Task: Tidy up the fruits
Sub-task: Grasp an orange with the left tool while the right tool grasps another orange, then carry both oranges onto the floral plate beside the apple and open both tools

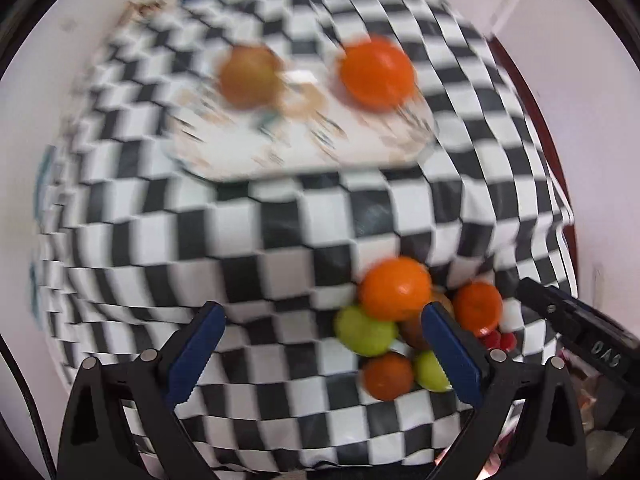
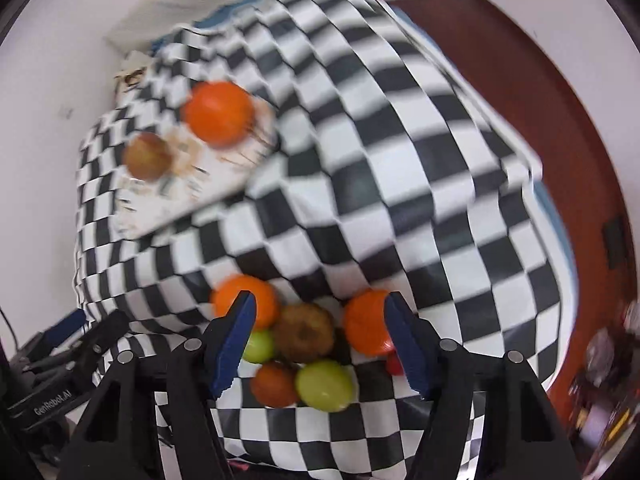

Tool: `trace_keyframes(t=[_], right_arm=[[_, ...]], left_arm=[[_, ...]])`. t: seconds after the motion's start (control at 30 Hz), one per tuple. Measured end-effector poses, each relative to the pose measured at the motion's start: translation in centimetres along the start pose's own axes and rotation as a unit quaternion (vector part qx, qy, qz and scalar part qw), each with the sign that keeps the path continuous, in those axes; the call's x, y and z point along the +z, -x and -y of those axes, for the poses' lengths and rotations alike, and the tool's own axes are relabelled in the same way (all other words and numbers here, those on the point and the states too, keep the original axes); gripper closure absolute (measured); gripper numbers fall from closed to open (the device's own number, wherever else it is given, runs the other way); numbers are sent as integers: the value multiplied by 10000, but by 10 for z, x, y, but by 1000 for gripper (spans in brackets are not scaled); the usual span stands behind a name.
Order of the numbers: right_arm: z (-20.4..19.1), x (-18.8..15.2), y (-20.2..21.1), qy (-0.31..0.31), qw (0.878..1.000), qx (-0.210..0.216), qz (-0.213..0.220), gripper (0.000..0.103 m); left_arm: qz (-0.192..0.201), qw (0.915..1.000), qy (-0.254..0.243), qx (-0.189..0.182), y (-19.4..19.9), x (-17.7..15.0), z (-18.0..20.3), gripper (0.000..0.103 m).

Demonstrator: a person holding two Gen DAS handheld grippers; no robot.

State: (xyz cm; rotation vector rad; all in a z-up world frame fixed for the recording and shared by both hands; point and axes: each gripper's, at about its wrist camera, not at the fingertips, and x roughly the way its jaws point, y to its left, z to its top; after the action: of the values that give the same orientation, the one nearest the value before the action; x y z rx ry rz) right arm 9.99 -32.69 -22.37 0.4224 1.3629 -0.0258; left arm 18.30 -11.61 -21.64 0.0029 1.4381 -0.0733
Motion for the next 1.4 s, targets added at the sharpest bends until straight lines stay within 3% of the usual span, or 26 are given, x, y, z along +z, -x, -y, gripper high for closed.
trace_keyframes(t=[0.17, 0.33, 0.37, 0.43, 0.5, 0.73, 0.87, 1.07, 1.27, 1.4], right_arm=[[31, -6, -30, -363, 9987, 40, -349, 33], [43, -9, -51, -438, 9973, 58, -593, 33], [44, -8, -54, -431, 9971, 47, -632, 33], [46, -7, -61, -398, 9968, 11, -691, 33], [47, -6, -70, -372, 9961, -9, -801, 33], [54, -7, -109, -387, 9915, 50, -1241, 33], [59, -9, -118, -426, 9921, 132, -1173, 38], [49, -12, -101, -124, 9964, 56, -838, 39], [48, -3, -67, -298, 9965, 469, -630, 39], [26, 15, -42, -179, 9954, 795, -506, 39]], left_arm=[[-599, 9978, -269, -121, -48, 10, 32, 2], [-896, 9953, -352, -129, -80, 13, 49, 7], [-894, 9952, -372, -118, -83, 13, 51, 10], [-854, 9957, -350, -73, -87, 12, 51, 30], [-828, 9957, -258, -323, -86, 8, 50, 42], [-847, 9952, -262, -420, -92, 1, 53, 40], [-837, 9952, -180, -475, -90, -3, 49, 42], [-555, 9976, -164, -391, -71, -14, 40, 43], [-233, 9978, -20, -612, -25, -12, 20, 43], [47, 9982, 124, -591, 5, 3, -6, 43]])
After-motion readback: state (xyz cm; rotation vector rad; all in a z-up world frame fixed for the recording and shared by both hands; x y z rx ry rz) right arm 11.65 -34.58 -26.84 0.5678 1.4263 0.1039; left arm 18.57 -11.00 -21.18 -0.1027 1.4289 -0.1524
